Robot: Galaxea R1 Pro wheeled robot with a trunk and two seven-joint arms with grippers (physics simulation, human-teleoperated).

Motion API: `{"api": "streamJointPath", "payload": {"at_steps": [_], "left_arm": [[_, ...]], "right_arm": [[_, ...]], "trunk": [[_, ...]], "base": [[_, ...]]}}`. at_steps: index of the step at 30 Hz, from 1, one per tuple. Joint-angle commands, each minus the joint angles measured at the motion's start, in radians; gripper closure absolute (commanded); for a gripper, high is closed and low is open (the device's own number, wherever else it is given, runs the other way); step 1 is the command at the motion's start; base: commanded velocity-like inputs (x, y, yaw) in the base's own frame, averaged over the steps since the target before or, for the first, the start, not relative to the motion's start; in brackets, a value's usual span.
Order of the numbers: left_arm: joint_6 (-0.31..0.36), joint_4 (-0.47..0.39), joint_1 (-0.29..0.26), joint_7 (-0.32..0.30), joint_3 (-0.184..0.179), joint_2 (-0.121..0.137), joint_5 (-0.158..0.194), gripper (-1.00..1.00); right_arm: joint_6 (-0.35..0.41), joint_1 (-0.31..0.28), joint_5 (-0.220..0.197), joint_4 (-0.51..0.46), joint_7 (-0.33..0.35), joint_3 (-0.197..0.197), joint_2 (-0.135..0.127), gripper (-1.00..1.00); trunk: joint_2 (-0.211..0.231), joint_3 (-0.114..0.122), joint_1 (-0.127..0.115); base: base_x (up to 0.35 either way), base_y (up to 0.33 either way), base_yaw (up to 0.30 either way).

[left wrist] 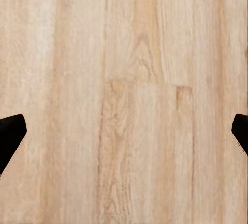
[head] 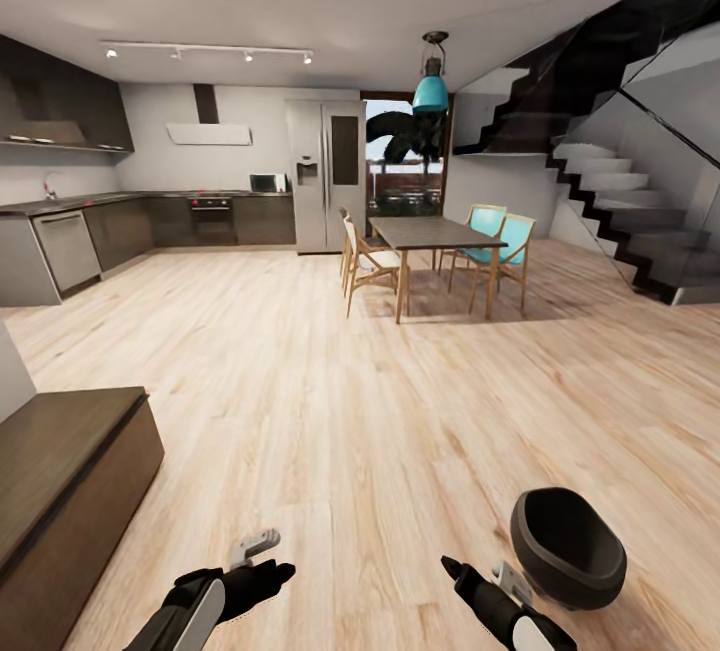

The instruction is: Place each of the two pumpkins and all three candles from the living room inside a cabinet in the living room (use any cabinet), then make sure every cabinet is closed, and position the cauldron so it is next to a table in the living room.

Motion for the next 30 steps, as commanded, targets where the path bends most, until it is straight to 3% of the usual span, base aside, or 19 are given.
{"api": "streamJointPath", "payload": {"at_steps": [1,20,30], "left_arm": [[0.004,-0.001,0.0,-0.002,-0.001,0.0,-0.001,-1.0],[0.004,-0.001,0.0,-0.002,-0.001,0.0,0.001,-1.0],[0.004,-0.001,0.0,-0.002,-0.001,0.001,0.0,-1.0]], "right_arm": [[0.002,0.0,-0.006,-0.002,0.0,0.005,-0.001,-1.0],[0.002,0.0,-0.007,-0.002,0.003,0.005,-0.002,-1.0],[0.004,0.0,-0.009,-0.001,0.07,0.005,-0.003,-1.0]], "trunk": [[0.0,-0.001,0.0],[0.0,-0.001,0.0],[0.0,-0.001,0.0]], "base": [[0.316,0.0,-0.056],[0.05,0.0,-0.273],[0.0,0.0,-0.297]]}}
